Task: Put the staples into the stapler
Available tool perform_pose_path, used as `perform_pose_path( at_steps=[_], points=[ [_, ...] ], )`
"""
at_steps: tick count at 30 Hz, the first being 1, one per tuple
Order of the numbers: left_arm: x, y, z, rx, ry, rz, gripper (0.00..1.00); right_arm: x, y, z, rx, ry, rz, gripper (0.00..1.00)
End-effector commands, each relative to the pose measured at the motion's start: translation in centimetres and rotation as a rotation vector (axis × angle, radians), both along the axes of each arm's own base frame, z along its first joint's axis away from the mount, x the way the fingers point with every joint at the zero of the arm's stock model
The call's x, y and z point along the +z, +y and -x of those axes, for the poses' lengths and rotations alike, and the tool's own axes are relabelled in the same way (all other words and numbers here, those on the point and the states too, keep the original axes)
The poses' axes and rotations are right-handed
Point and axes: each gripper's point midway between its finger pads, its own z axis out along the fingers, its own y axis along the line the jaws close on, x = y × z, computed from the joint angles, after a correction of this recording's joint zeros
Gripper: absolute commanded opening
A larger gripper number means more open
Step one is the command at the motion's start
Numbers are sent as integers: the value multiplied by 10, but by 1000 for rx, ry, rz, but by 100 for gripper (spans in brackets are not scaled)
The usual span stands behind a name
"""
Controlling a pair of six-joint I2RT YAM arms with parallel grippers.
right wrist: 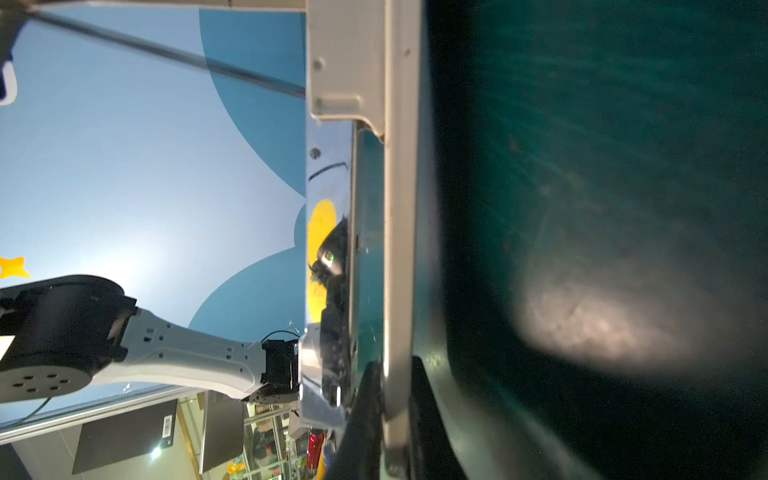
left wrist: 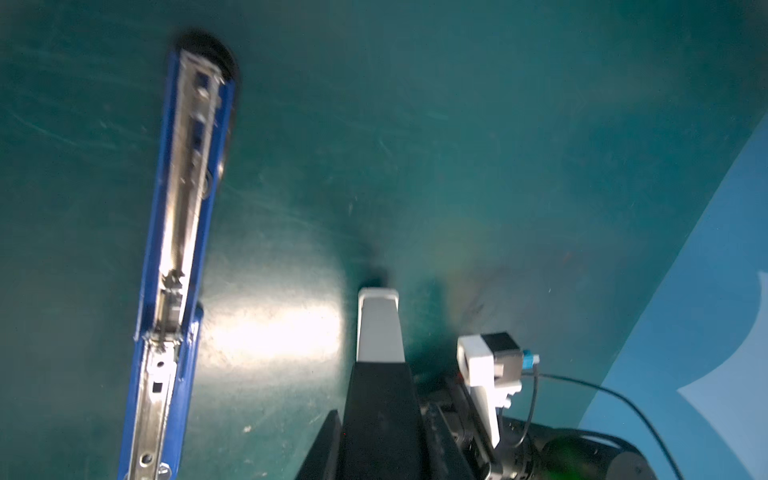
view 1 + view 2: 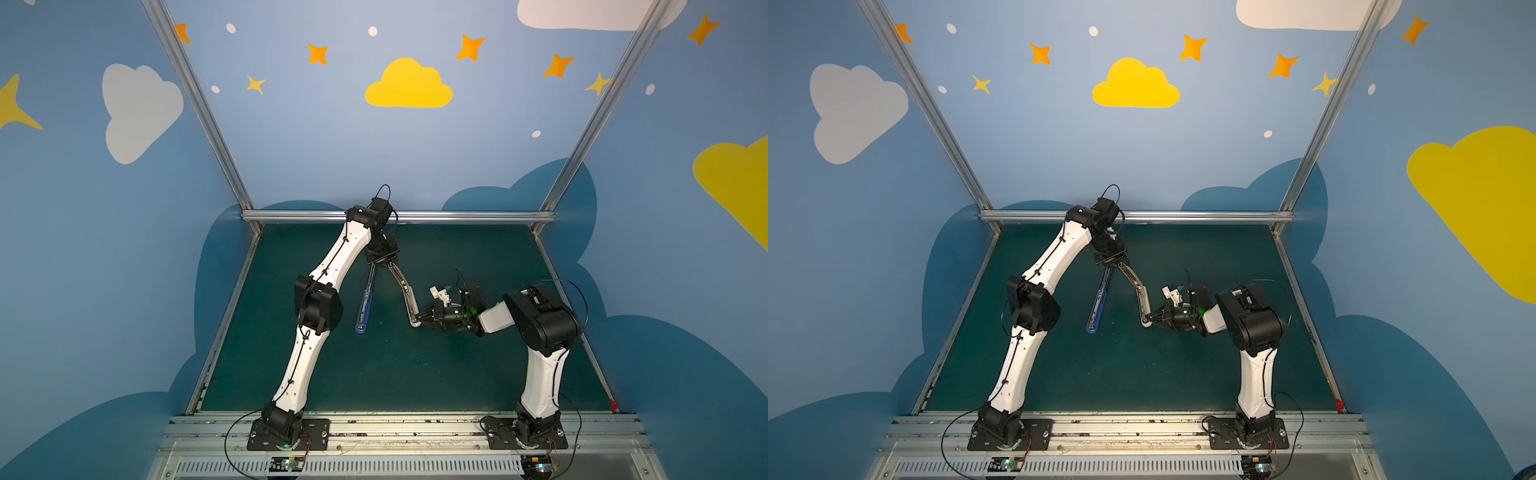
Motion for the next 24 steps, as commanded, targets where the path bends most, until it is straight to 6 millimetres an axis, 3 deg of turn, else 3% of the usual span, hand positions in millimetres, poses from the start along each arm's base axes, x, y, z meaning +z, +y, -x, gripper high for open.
perform_pose_path(
  at_steps=[1,5,14,24],
  points=[
    [4,11,-45,72,-117,48,4,-41,-8,51,88,216,57,0],
    [0,19,-58,98,-128,65,4,-42,-10,55,98,222,57,0],
    [-36,26,-79,124,-86,135,4,-43,-10,63,126,237,52,0],
    [-49,17,-102,162,-100,241,12,-41,-12,65,128,233,57,0]
  ],
)
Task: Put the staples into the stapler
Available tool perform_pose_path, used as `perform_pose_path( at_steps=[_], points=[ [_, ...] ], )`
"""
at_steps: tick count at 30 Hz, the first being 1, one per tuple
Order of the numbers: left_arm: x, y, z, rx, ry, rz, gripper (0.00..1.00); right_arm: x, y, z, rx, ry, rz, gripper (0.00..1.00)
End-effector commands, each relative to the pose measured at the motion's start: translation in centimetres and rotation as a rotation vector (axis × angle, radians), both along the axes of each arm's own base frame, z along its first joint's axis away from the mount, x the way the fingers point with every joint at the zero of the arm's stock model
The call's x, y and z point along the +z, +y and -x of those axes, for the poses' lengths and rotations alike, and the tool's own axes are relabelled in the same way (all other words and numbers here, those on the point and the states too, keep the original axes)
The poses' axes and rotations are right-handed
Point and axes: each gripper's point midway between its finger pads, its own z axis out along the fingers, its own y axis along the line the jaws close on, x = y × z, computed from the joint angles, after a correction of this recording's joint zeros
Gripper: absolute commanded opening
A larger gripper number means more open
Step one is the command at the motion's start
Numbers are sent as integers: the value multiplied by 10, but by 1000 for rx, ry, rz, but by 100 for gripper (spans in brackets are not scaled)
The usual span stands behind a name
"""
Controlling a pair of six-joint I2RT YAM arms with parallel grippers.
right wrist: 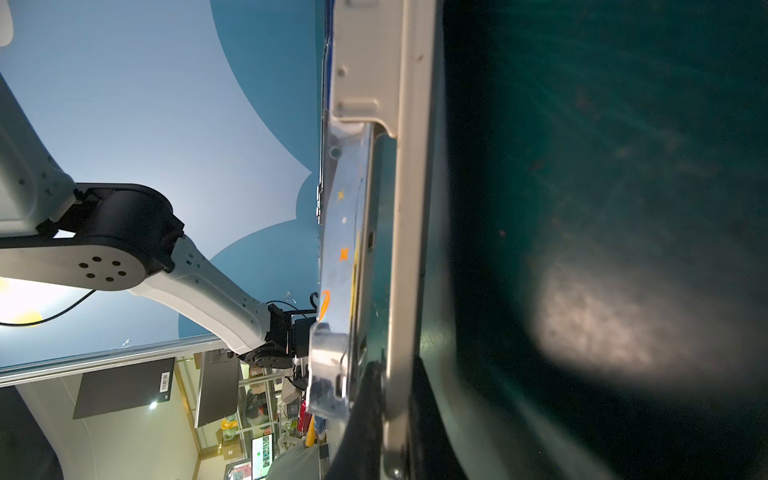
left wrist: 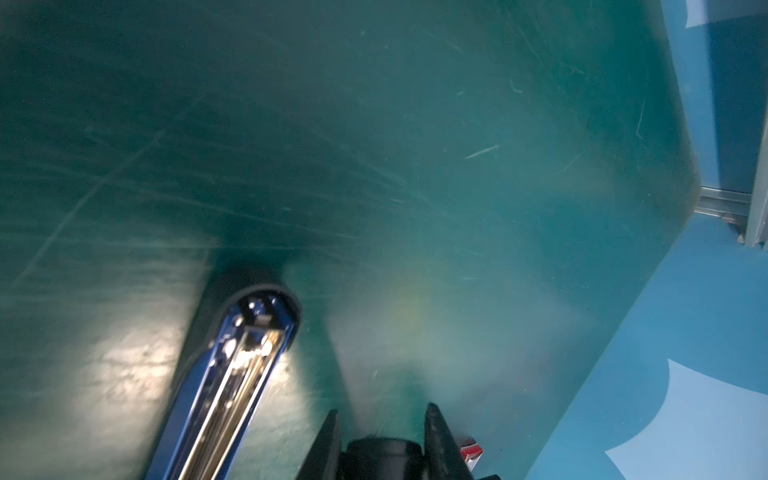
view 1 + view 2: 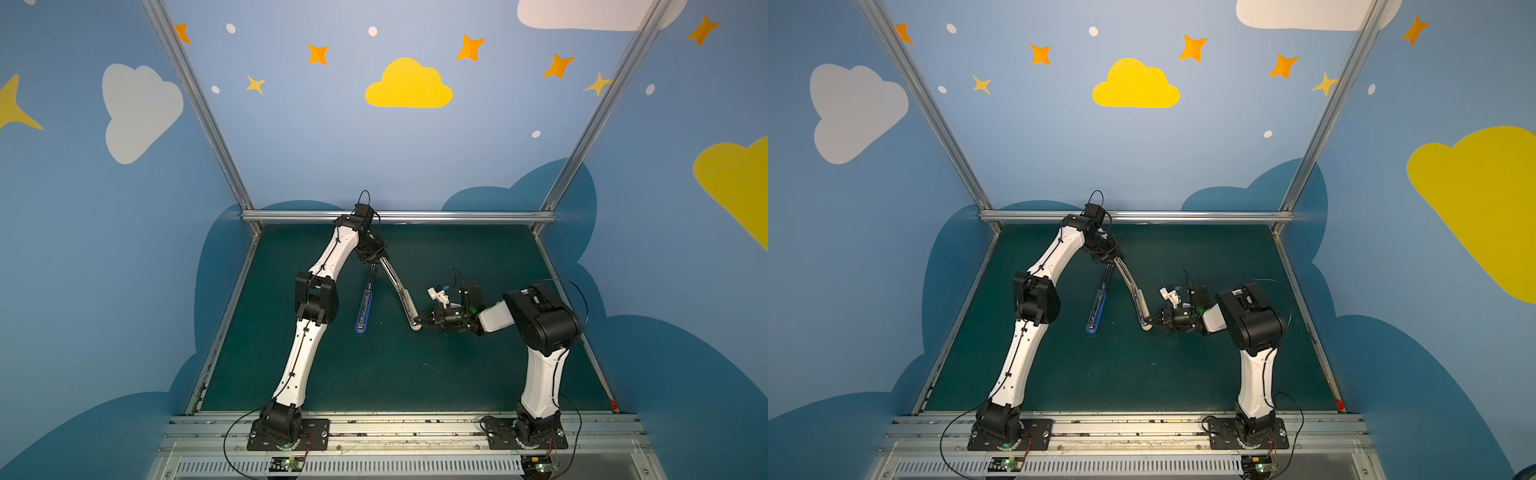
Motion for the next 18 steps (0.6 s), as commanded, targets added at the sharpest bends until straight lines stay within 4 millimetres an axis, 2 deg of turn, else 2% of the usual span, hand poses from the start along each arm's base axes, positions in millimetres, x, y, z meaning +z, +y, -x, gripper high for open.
perform_pose_path(
  at_steps=[1,7,9,18],
  points=[
    [20,-5,-31,43,-107,85,17,-41,-12,52,50,255,86,0],
    [18,-8,-35,45,-111,114,34,-41,-13,50,42,252,84,0],
    [22,-8,-36,43,-118,123,46,-41,-13,49,41,253,84,0],
    [49,-4,-31,9,-158,126,64,-38,-15,49,35,249,100,0]
  ],
)
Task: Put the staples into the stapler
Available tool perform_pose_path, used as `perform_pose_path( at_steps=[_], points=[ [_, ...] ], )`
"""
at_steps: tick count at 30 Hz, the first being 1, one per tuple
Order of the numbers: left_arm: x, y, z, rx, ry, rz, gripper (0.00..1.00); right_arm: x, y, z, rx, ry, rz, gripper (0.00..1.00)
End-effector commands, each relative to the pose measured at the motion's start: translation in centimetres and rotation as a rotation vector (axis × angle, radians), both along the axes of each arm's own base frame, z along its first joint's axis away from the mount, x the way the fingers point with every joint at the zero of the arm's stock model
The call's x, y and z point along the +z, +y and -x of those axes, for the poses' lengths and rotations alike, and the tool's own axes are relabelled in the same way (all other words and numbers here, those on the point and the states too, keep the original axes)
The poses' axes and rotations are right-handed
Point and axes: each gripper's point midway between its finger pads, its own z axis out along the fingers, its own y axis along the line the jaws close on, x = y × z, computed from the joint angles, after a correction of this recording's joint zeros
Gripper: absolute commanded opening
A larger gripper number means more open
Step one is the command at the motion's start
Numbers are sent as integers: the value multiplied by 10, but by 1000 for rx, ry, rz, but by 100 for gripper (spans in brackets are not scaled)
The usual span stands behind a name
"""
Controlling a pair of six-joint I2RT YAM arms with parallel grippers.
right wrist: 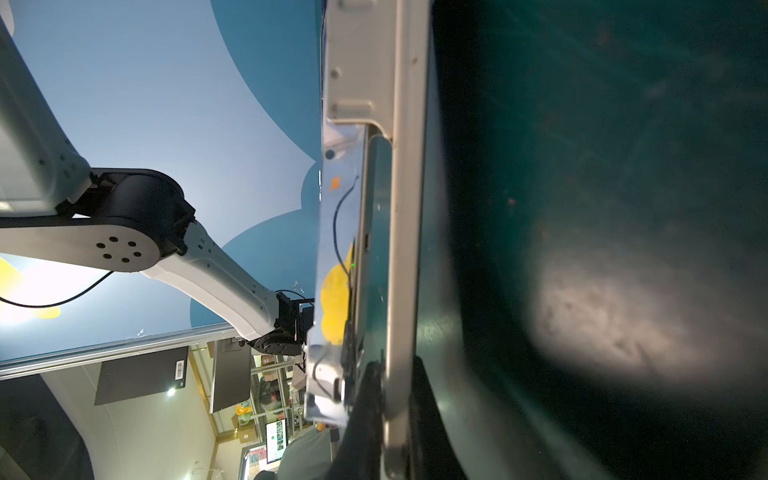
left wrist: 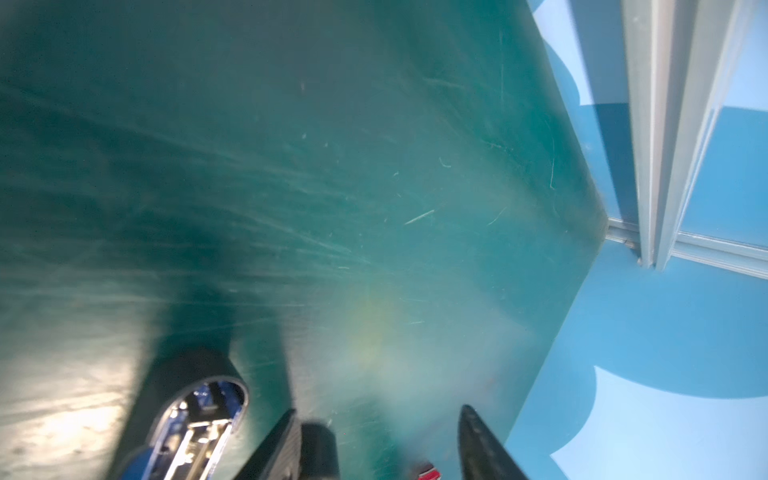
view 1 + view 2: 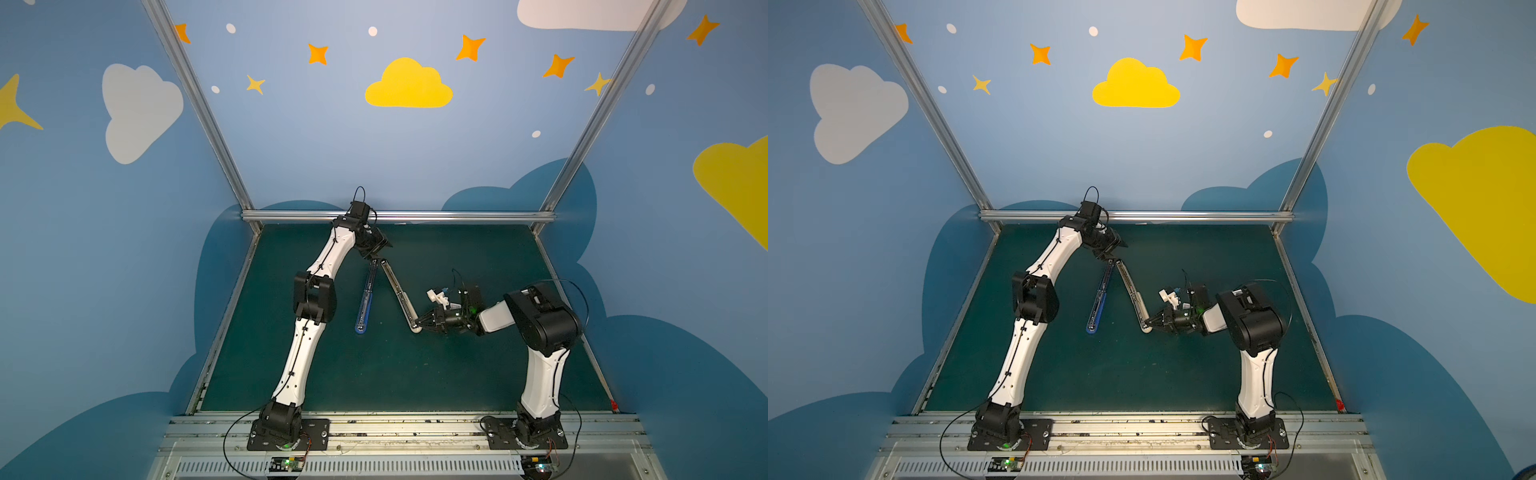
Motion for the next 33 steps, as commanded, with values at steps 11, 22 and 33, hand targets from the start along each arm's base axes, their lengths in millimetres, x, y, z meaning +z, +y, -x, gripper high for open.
perform_pose_path(
  at_steps=[11,22,33],
  points=[
    [82,6,29,-73,-124,-13,66,-26,-21,35,-61,188,136,0],
    [71,36,109,-36,-101,-44,65,-11,11,18,-15,171,226,0],
    [34,14,187,-106,-2,-47,65,-18,10,25,5,195,276,15]
  ],
)
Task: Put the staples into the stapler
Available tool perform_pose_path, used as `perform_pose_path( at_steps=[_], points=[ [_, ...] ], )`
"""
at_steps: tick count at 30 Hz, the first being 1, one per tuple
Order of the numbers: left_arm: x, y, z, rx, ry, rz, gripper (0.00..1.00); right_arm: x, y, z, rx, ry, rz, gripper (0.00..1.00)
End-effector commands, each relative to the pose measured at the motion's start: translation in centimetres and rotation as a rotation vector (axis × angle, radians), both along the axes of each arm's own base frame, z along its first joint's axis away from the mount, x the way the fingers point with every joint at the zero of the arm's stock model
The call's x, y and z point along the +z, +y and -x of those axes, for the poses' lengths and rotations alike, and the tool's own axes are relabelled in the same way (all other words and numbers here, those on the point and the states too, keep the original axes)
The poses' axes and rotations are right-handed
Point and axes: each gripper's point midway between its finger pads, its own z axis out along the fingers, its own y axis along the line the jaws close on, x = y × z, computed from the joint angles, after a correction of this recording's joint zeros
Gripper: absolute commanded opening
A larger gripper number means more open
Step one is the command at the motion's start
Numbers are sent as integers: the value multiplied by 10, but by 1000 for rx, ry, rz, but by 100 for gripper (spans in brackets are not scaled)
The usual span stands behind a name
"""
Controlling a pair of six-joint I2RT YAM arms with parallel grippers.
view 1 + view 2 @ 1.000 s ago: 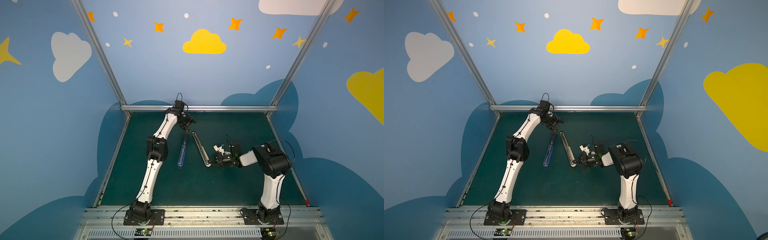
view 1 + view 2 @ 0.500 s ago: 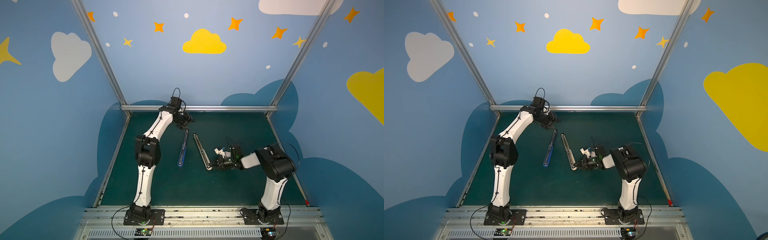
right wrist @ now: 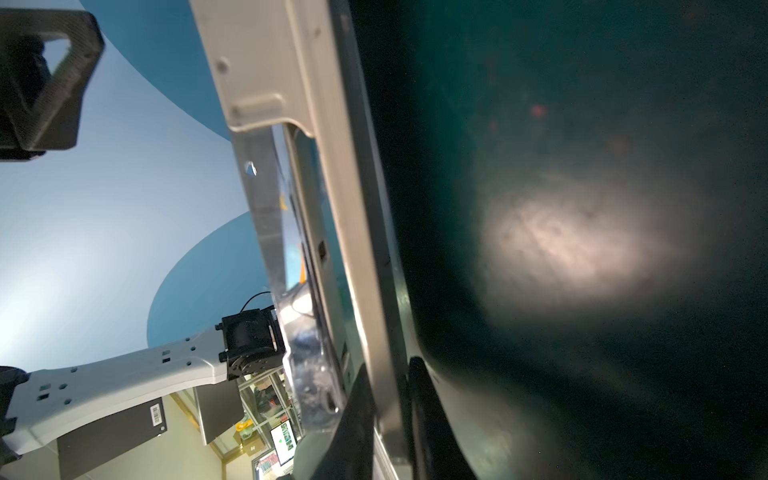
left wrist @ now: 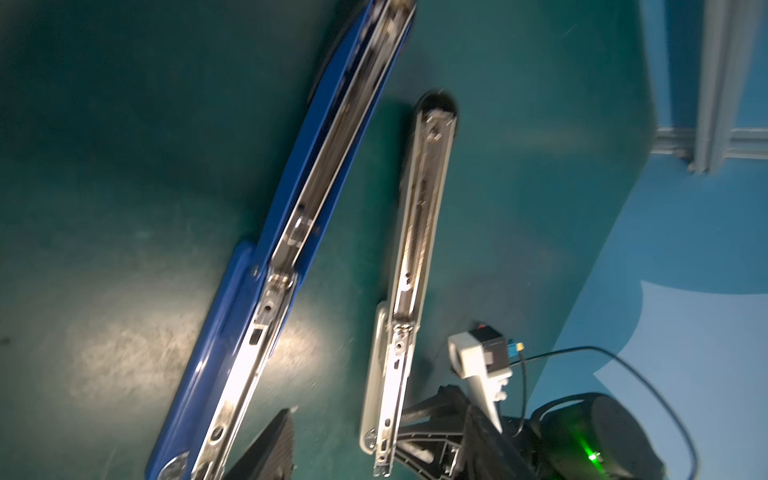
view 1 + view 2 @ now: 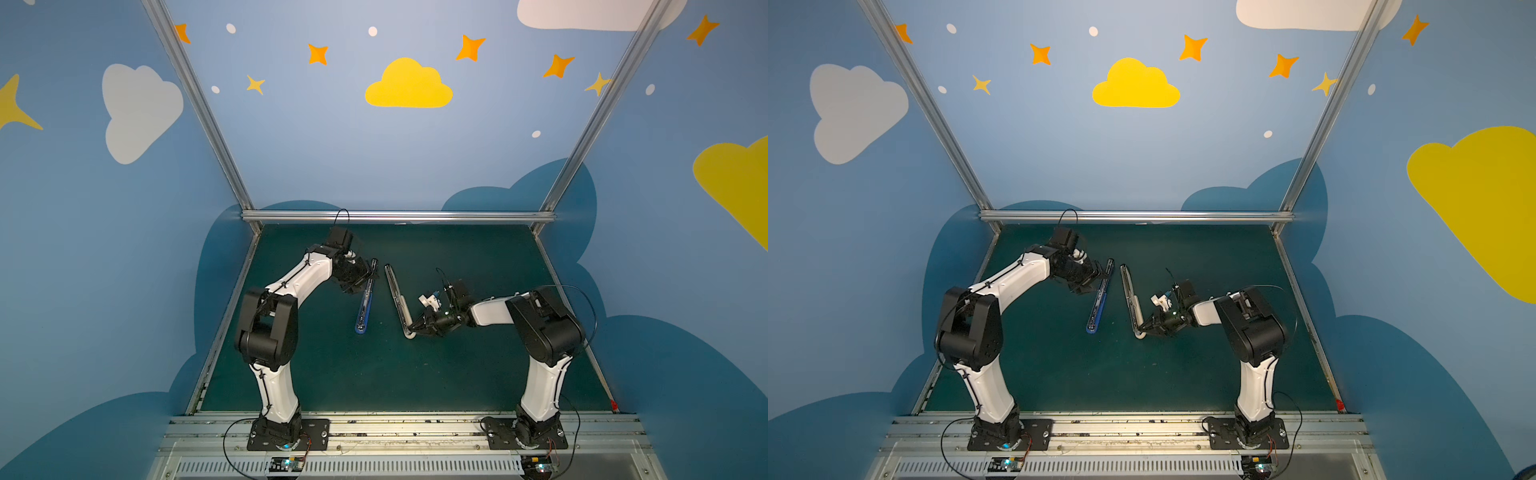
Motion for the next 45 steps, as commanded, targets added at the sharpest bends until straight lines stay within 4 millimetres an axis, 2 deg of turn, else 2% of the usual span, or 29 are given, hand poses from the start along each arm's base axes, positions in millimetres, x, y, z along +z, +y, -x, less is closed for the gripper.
perform_pose_path(
  at_steps=[1,5,8,14,18,20,23,26,32,37,45],
  points=[
    [1,-32,20,-74,-17,2,65,-16,-7,12,-1,63,56,15],
    [-23,-63,49,-146,37,-102,65,-18,-6,12,0,65,48,15],
    [-41,-78,62,-170,82,-169,65,-18,-6,12,2,66,43,15],
    [-67,-88,78,-194,136,-310,64,-19,-7,14,5,59,38,15],
    [-77,-93,83,-207,145,-337,58,-18,-8,14,3,57,26,14],
    [-80,-98,83,-214,145,-325,51,-19,-8,14,1,58,24,13],
    [-82,-100,82,-220,142,-328,33,-18,-8,14,2,55,21,13],
    [-81,-100,82,-230,134,-331,21,-18,-10,14,-4,55,22,14],
    [-77,-96,77,-257,114,-365,4,-17,-18,14,-27,48,24,22],
    [-71,-92,70,-283,96,-397,4,-6,-23,18,-32,3,-16,28],
    [-68,-85,54,-381,65,-516,4,12,-33,18,-54,-53,-22,28]
  ],
)
